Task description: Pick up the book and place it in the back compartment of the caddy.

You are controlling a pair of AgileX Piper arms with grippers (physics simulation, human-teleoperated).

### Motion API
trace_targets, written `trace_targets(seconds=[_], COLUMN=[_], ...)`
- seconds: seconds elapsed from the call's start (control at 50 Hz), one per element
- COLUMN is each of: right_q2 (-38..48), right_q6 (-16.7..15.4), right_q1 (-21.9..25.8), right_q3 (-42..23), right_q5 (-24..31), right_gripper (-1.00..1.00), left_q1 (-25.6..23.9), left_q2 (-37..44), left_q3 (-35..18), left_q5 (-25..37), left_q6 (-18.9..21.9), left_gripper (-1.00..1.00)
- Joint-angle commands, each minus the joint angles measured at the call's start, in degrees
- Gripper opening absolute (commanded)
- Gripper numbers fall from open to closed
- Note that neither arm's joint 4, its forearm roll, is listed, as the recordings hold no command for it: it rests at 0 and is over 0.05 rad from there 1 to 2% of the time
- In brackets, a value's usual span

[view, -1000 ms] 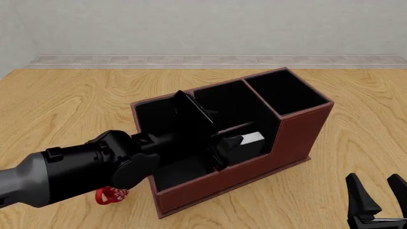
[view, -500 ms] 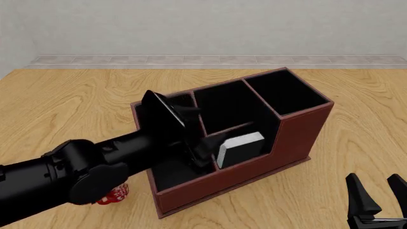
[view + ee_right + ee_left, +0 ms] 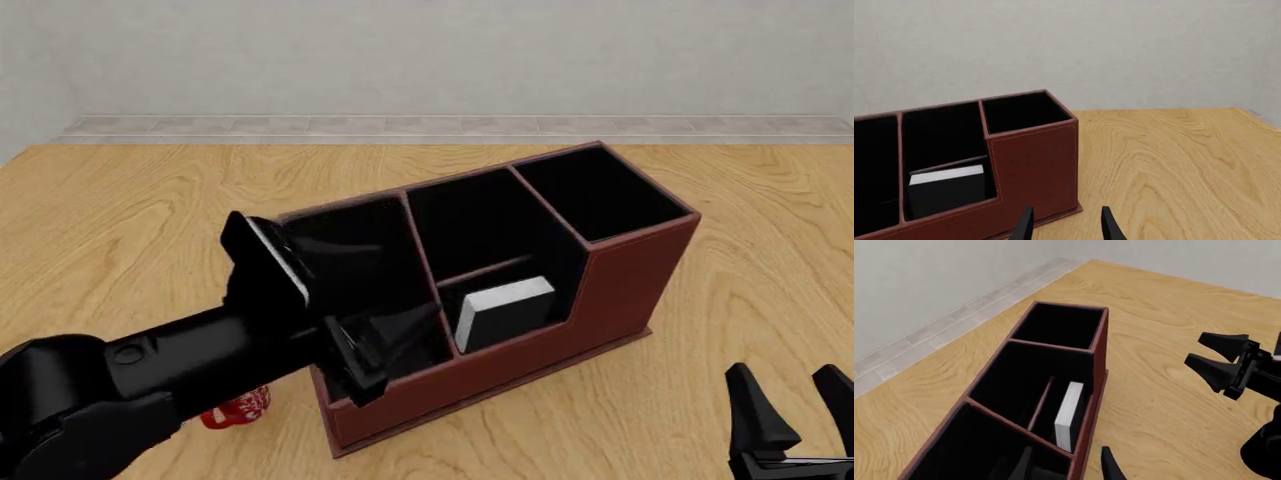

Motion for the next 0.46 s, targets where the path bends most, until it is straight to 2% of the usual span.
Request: trace_targets(seconds=[0.02,0.18,0.34,0.46], right_q2=[-0.01,0.01,-0.01,0.00], right_q6=[0.00,-0.01,-0.01,0.01], right_q1=[0.01,0.00,-0.02,0.01], right_q3=[0.00,0.00,0.00,0.00], right_q5=[0.01,-0.01,0.01,0.00], right_gripper=[1.00,1.00,1.00,1.00], left_q1=[-0.61,-0.64,-3.83,-3.81], left_q2=[-5.17,-7.35,-10.14,-13.01], left_q3=[2.86,3.97,4.76,6.25], left_q5=[2.16,3.13,7.35,7.99], left_q6=[-1.73,-2.36,-2.37,-3.72], left_gripper=[1.00,1.00,1.00,1.00])
